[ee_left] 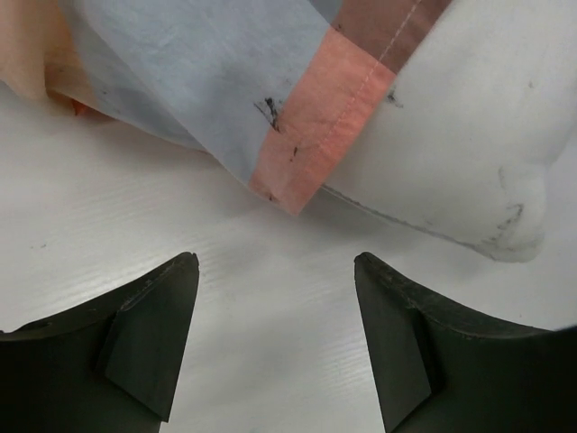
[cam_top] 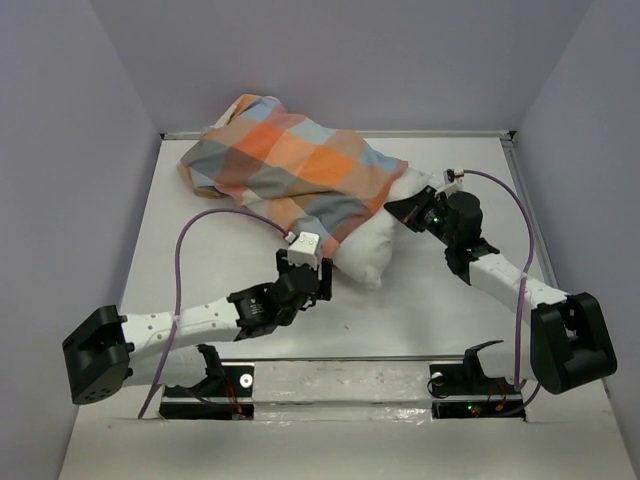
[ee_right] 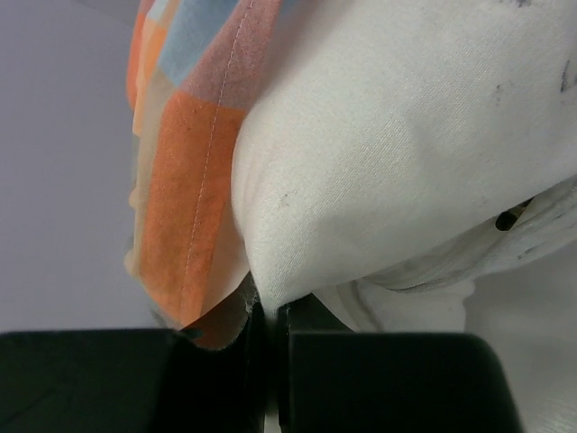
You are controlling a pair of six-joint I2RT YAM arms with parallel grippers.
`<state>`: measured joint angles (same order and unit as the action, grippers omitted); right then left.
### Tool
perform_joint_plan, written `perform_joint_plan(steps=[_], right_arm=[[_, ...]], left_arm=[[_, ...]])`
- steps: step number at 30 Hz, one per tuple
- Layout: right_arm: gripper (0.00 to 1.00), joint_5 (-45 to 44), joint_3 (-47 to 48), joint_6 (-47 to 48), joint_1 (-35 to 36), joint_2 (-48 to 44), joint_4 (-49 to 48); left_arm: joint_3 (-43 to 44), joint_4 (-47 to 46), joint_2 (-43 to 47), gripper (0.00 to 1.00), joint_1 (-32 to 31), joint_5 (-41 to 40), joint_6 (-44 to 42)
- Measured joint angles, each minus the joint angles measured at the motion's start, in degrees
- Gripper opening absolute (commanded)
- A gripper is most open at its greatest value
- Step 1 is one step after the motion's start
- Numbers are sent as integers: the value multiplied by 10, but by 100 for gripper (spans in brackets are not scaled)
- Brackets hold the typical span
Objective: Put the pillow into the pillowcase
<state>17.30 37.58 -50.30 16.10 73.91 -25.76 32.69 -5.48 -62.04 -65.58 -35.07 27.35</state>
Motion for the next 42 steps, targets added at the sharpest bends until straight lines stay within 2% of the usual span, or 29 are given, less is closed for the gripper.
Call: perform_joint_plan(steps=[5, 6, 9, 10, 15, 20, 23, 27, 30, 33, 37, 42], right_arm=[[0, 6, 0, 5, 0, -2, 4], [0, 7, 0, 6, 0, -2, 5], [0, 10, 0, 6, 0, -4, 9], [0, 10, 0, 6, 0, -4, 9], [0, -5, -1, -9, 0, -6, 7], [0, -73, -21, -67, 0, -9, -38], [0, -163, -25, -98, 10, -11, -61], [0, -307, -30, -116, 56, -24, -86], [0, -426, -24, -100, 141, -10, -114], [0, -510, 7, -80, 202, 57, -152], [0, -540, 1, -92, 232, 120, -170], [0, -527, -61, -100, 262, 79, -164]], left_arm=[[16, -55, -78, 72, 40, 9, -38], [23, -63, -98, 60, 45, 7, -47], [36, -90, -135, 6, 61, 7, -69], [44, -98, -150, 0, 64, 7, -77], [80, -106, -166, 0, 60, 33, -104], [134, -70, -120, 0, -9, 110, -99], [164, -57, -103, 0, -39, 178, -80], [166, -49, -87, 0, -53, 243, -49], [160, -47, -78, 0, -54, 290, -25], [141, -59, -74, 0, -54, 320, -8], [106, -71, -74, 0, -47, 323, 3], [66, -103, -72, 0, -29, 331, 31]])
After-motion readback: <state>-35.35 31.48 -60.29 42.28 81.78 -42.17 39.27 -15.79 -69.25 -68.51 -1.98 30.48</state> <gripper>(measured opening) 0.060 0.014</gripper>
